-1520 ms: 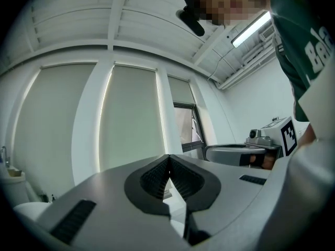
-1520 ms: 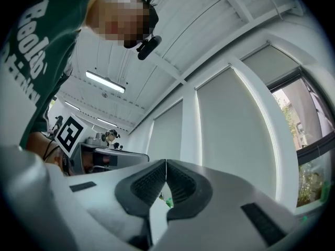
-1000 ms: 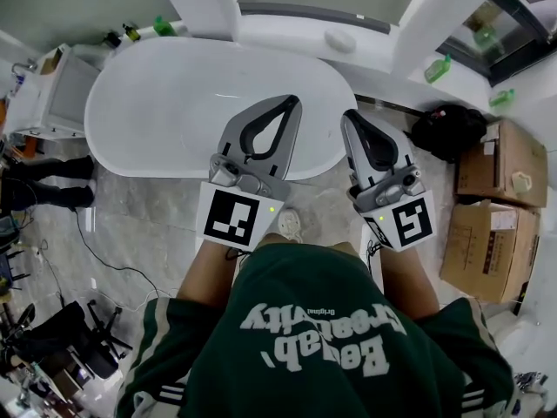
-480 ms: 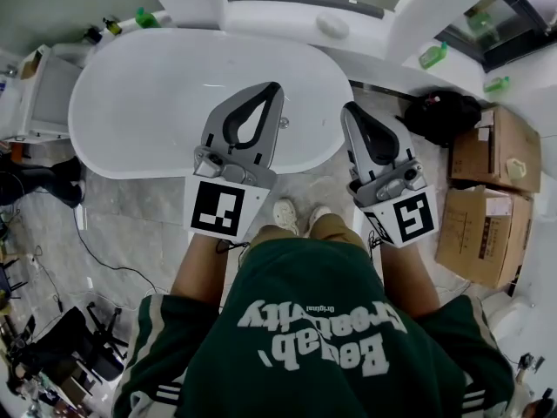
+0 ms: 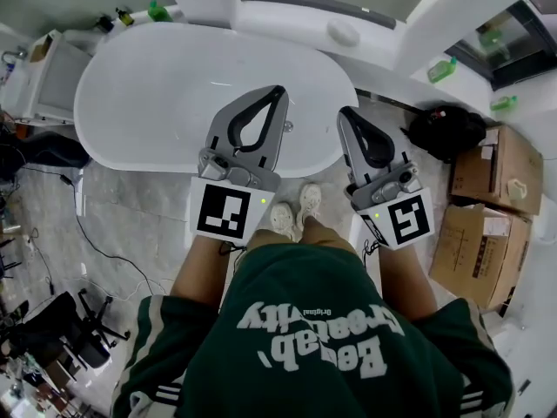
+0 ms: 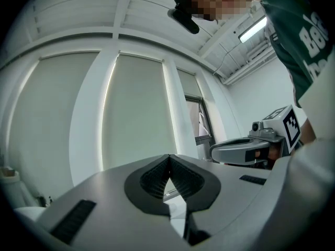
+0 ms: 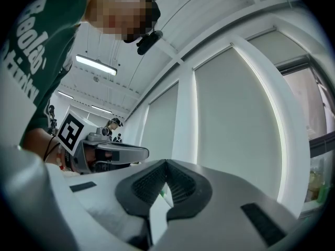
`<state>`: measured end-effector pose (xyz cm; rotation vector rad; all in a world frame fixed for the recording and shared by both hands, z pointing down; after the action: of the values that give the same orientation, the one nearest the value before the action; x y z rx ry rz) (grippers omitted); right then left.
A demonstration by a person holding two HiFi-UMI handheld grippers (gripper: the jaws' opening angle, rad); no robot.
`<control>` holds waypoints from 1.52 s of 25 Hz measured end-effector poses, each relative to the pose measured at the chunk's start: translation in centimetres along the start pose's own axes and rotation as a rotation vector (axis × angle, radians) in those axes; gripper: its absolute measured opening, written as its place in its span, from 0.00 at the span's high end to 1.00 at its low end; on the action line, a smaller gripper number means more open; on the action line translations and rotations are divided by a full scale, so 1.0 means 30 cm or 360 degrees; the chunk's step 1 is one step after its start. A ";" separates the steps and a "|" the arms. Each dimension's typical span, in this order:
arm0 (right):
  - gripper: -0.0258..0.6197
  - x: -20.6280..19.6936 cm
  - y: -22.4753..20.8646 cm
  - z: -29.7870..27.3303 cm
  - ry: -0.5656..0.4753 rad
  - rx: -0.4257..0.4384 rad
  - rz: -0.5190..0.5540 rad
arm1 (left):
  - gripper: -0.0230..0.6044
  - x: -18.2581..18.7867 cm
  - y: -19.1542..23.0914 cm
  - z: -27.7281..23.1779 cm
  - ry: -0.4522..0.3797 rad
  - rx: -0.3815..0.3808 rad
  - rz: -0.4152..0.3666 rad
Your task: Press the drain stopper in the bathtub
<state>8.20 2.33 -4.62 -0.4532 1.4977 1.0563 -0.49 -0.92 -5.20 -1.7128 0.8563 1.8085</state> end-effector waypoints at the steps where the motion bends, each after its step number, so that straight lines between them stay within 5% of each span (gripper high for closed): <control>1: 0.94 -0.009 -0.006 -0.003 -0.0001 0.0013 -0.0013 | 0.96 -0.004 -0.001 -0.006 0.0007 0.0012 -0.0013; 7: 0.94 -0.097 -0.048 -0.005 0.0020 0.0111 -0.0023 | 0.95 -0.060 -0.002 -0.071 0.0078 0.0145 -0.0071; 22: 0.94 -0.425 -0.002 -0.063 0.0160 0.0423 -0.0189 | 0.95 -0.261 -0.016 -0.189 0.0230 0.0193 -0.0068; 32: 0.94 -0.793 0.139 -0.139 0.0386 0.0526 -0.0195 | 0.95 -0.627 0.179 -0.154 0.0382 0.0265 0.0046; 38: 0.94 -1.060 0.251 -0.158 0.0574 0.0556 -0.0189 | 0.96 -0.823 0.257 -0.169 0.0352 0.0220 0.0059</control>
<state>7.08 -6.61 27.16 -0.4934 1.9064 0.6206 -0.65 -8.33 20.09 -1.8401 1.0835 1.5622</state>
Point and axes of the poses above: the fingertips, and each gripper's own axes: z backward along the fingers, y to its left, x out of its top, the point moved 1 cm from there along z, backward along the fingers, and after that the axes turned 14 degrees about z, right-handed, at the moved point
